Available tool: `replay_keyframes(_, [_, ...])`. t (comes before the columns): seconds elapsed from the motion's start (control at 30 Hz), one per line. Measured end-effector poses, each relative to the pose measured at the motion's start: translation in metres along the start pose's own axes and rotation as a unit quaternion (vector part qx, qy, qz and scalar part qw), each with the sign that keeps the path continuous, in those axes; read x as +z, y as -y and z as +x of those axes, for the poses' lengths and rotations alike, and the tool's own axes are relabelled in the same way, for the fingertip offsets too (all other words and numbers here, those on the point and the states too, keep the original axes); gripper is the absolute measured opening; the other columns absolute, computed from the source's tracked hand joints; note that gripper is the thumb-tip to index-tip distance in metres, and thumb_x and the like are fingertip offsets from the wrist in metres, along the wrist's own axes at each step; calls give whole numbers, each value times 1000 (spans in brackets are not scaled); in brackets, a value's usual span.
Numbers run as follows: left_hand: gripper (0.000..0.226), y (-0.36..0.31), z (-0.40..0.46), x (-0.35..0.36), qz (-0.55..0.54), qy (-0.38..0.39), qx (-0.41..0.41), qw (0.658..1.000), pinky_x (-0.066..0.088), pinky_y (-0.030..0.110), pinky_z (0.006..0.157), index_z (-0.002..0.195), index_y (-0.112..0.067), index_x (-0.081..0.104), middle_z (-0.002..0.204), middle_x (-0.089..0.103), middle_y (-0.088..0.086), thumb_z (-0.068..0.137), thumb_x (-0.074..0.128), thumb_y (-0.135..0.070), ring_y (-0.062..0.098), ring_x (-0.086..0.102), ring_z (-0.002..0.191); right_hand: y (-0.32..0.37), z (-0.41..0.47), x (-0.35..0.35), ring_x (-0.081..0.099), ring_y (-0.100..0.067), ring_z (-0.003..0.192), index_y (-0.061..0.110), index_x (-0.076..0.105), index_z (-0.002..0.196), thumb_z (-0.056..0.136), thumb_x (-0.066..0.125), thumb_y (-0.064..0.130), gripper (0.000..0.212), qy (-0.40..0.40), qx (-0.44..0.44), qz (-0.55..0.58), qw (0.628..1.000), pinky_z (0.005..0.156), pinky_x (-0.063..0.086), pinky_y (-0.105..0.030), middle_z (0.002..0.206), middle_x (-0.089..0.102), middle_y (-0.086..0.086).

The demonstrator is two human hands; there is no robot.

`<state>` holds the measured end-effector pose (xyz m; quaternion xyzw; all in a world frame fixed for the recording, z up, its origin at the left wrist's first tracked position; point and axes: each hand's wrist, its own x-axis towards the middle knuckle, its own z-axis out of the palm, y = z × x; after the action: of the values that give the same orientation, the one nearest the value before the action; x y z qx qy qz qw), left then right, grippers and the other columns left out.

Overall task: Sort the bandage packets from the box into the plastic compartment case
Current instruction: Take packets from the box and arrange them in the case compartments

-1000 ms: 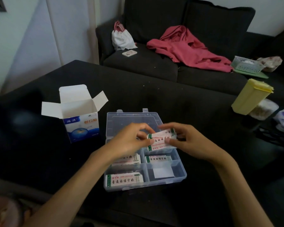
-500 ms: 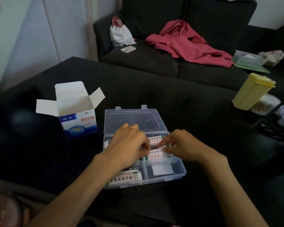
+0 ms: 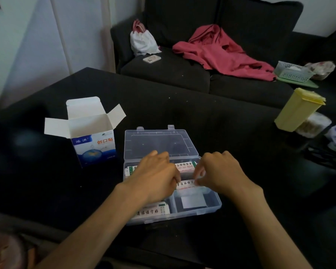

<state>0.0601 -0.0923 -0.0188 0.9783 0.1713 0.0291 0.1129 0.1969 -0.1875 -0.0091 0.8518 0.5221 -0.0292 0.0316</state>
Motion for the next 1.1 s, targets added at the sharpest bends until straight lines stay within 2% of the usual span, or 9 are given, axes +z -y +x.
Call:
replay_keyframes(0.13, [30, 0, 1, 1, -7, 3, -10, 1000, 29, 25, 79, 124, -39, 58, 99, 44, -6, 97, 46, -32, 11, 34, 91, 0, 4, 7, 54, -13, 93, 24, 64, 102, 81, 68, 38, 25, 42, 49, -9, 998, 92, 39, -31, 101, 61, 5])
replay_keyframes(0.23, [28, 0, 0, 0, -8, 3, -10, 1000, 29, 25, 78, 120, -37, 61, 101, 45, -5, 96, 46, -33, 12, 37, 93, -1, 9, 10, 58, -12, 82, 20, 64, 103, 81, 69, 35, 27, 79, 82, 44, 993, 77, 51, -26, 98, 63, 3])
replay_keyframes(0.4, [25, 1, -2, 0, -3, 18, -7, 1000, 31, 26, 79, 111, -32, 65, 100, 46, -4, 95, 47, -35, 13, 37, 93, -6, 12, 9, 57, -8, 77, 25, 68, 88, 76, 74, 36, 18, 58, 89, 85, 991, 69, 49, -22, 89, 62, 9])
replay_keyframes(0.57, [25, 2, -1, -5, -30, 12, -17, 999, 31, 24, 81, 114, -36, 64, 104, 50, -7, 96, 47, -33, 11, 40, 97, -17, 6, -13, 59, -5, 70, 30, 63, 77, 80, 69, 34, 8, 25, 88, 247, 965, 62, 46, -19, 79, 63, 9])
replay_keyframes(0.67, [22, 11, -5, -19, -117, -39, -59, 991, 44, 25, 91, 108, -37, 66, 110, 62, -15, 94, 52, -28, 1, 54, 102, -8, 7, -24, 56, -5, 61, 31, 62, 78, 81, 66, 37, 8, -51, 88, 317, 943, 55, 42, -18, 72, 61, 7])
replay_keyframes(0.77, [21, 32, -18, -37, -186, -193, -157, 951, 45, 21, 79, 99, -37, 67, 99, 61, -21, 93, 53, -23, -2, 55, 89, 17, 13, -26, 57, -3, 62, 32, 64, 88, 82, 64, 38, 9, -143, 45, 356, 922, 58, 44, -17, 74, 61, 7])
replay_keyframes(0.9, [24, 77, -53, -48, -105, -402, -271, 868, 45, 36, 86, 109, -25, 68, 113, 65, -1, 90, 56, -17, 18, 54, 108, 77, 24, -25, 56, 0, 93, 37, 52, 122, 88, 59, 31, 35, -189, -74, 322, 925, 79, 50, -22, 106, 59, 13])
replay_keyframes(1.0, [28, 108, -73, -44, -72, -387, -331, 858, 46, 43, 86, 115, -20, 67, 116, 65, 7, 89, 58, -17, 28, 56, 108, 121, 37, -21, 38, -5, 121, 33, 32, 142, 91, 55, 17, 58, -194, -201, 245, 928, 97, 35, -22, 146, 36, 11])
replay_keyframes(1.1, [16, 125, -88, -41, -130, -371, -362, 845, 50, 37, 78, 99, -27, 72, 106, 69, -3, 85, 64, -26, 24, 63, 98, 153, 51, -12, 35, -13, 122, 26, 31, 144, 90, 54, 11, 60, -172, -236, 188, 938, 101, 38, -30, 149, 32, 6])
